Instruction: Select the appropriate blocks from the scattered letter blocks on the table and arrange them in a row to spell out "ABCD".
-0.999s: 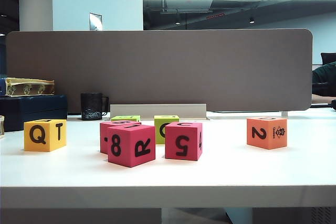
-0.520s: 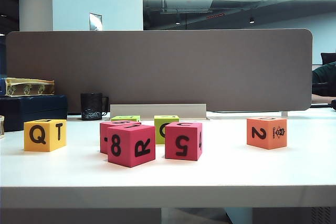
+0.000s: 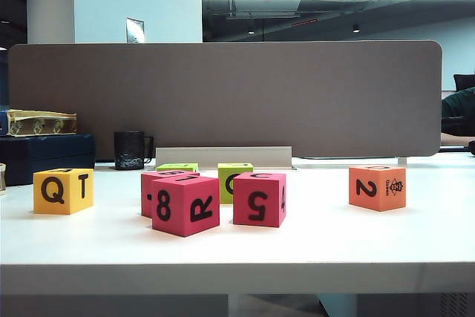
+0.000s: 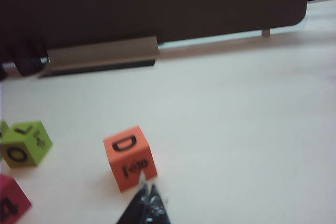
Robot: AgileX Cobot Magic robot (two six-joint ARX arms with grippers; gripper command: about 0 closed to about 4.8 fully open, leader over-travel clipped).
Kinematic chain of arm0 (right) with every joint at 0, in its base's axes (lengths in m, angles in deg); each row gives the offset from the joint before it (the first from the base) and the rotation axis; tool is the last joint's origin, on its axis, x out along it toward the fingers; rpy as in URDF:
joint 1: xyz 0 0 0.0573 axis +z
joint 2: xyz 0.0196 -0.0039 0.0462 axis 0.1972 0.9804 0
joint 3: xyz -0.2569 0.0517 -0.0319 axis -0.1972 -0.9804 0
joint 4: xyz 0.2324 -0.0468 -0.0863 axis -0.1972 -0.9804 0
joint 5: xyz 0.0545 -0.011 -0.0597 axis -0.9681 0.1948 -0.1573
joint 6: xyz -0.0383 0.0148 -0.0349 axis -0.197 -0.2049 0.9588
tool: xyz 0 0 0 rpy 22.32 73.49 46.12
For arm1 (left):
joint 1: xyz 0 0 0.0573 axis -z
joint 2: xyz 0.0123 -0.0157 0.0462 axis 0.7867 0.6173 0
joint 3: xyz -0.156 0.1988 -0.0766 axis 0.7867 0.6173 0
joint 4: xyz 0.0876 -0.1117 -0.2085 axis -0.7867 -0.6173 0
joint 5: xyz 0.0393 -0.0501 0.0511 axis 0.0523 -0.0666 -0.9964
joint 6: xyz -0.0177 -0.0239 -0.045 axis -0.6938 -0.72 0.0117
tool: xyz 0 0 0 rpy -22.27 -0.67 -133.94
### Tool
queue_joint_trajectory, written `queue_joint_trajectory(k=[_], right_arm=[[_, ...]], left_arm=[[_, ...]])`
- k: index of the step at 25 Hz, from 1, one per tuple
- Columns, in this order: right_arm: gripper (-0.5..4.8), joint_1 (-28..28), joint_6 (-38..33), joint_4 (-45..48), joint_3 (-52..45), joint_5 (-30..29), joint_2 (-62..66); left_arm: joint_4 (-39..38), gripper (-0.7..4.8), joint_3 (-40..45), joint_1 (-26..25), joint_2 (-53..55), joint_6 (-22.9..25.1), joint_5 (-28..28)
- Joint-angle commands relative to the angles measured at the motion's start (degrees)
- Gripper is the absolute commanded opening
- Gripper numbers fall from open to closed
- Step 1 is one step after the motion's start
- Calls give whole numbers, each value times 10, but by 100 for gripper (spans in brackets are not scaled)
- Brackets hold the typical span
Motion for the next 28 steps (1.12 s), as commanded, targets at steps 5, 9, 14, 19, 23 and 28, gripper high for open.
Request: queue_joint_trajectory(k=[5, 9, 14, 19, 23, 28], right_arm=[[-2, 4, -8, -9, 85, -2, -4], [-2, 4, -8, -58, 120, -2, -4], [-2, 4, -3, -108, 144, -27, -4], [-2, 4, -3, -143, 172, -46, -3], [-2, 4, -3, -159, 196, -50, -2], [-2, 3, -3, -165, 232, -63, 40]], left_arm=[[-3, -6, -64, 1, 4, -1, 5], [-16, -6, -78, 1, 5, 0, 39], [-23, -6, -100, 1, 30, 2, 64], [-22, -6, -156, 1, 103, 6, 83], [-23, -6, -211, 1, 189, 31, 99], [-21, -6, -262, 1, 273, 39, 120]])
